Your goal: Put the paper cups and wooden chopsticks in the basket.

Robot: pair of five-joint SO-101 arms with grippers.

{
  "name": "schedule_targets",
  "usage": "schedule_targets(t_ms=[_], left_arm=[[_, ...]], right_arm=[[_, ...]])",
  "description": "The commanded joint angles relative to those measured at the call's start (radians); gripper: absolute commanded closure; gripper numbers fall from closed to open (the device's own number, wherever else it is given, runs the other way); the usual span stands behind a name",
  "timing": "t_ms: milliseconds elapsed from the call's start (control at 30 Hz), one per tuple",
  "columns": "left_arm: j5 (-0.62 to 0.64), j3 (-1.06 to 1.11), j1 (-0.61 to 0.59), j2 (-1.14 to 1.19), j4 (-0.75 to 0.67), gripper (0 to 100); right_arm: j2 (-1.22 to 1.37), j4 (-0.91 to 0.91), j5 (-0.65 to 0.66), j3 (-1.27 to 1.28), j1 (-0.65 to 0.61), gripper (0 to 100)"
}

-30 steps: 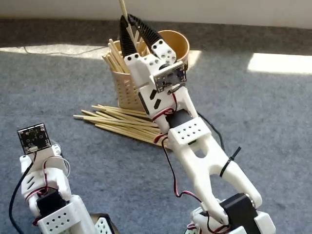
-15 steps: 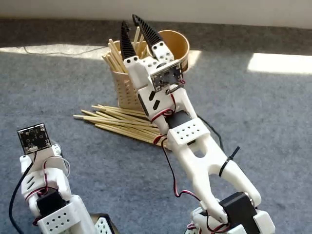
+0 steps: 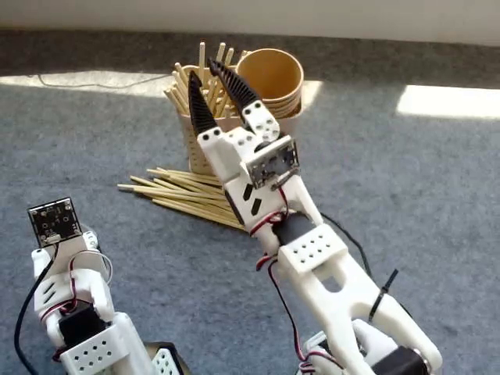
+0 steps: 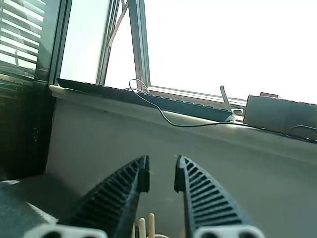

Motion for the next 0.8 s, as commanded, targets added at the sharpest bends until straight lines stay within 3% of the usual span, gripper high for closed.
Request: schedule_targets(t_ms=[0, 233, 400, 600, 767], left_arm=[[-0.009, 0.019, 0.015, -0.005, -0.006, 91], [-0.009, 0.019, 0.015, -0.005, -0.008, 91], [-0.009, 0.019, 0.015, -0.005, -0.008, 91], [-0.009, 0.019, 0.016, -0.005, -0.009, 91], [-0.009, 0.019, 0.016, -0.005, -0.011, 91]], right_arm=[[-0.166, 0.102, -0.011, 0.094, -0.035, 90.0], [-0.444, 0.475, -0.014, 0.288, -0.033, 90.0], [-0.579, 0.748, -0.126, 0.367, -0.035, 89.8], [-0.493, 1.043, -0.123, 0.245, -0.113, 89.7], [-0.268, 1.093, -0.123, 0.139, -0.134, 89.6]])
